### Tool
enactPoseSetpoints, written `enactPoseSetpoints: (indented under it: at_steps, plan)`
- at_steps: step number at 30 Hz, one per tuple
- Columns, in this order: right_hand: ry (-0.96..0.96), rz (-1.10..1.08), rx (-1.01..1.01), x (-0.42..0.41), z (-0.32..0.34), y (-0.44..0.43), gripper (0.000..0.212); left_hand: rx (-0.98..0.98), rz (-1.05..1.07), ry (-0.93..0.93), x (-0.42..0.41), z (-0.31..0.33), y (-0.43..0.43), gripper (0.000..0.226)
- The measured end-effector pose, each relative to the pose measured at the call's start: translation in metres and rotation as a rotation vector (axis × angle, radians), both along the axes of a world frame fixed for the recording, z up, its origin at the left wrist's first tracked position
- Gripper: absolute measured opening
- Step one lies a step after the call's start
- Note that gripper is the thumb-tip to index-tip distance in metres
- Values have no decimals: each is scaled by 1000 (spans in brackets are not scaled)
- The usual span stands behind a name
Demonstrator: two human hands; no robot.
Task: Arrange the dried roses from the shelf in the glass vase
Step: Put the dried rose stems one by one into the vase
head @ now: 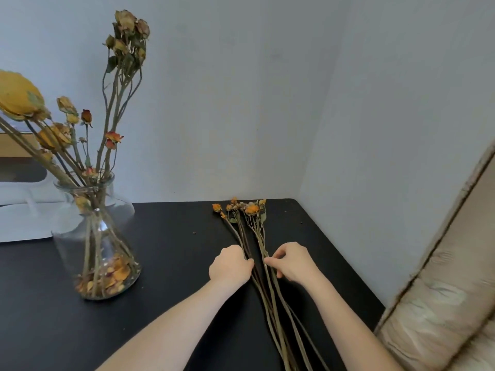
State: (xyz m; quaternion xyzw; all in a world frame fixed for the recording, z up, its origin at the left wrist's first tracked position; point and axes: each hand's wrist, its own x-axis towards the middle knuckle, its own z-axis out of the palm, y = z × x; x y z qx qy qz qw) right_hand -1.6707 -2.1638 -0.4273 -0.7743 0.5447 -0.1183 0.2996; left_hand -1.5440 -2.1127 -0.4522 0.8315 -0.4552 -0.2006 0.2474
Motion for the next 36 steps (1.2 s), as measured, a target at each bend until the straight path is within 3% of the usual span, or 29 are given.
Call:
enactPoseSetpoints:
  at_steps: [5, 9, 20, 30, 36]
  plan:
    - [33, -13, -13, 3, 0, 0, 20, -45, 53, 184, 8, 0, 0, 34]
    - [19, -24, -34, 0, 6, -3, 15, -168, 52, 276, 20, 9, 9, 28]
    - [88, -48, -118, 1, 12, -3, 16, -313, 10, 236, 42, 23, 35, 23]
    - [-244, -79, -68, 2, 42, 2, 24, -465, 0, 175, 54, 47, 59, 21]
    - [-255, -91, 81, 3, 55, 9, 23, -541, 15, 155, 69, 61, 78, 22]
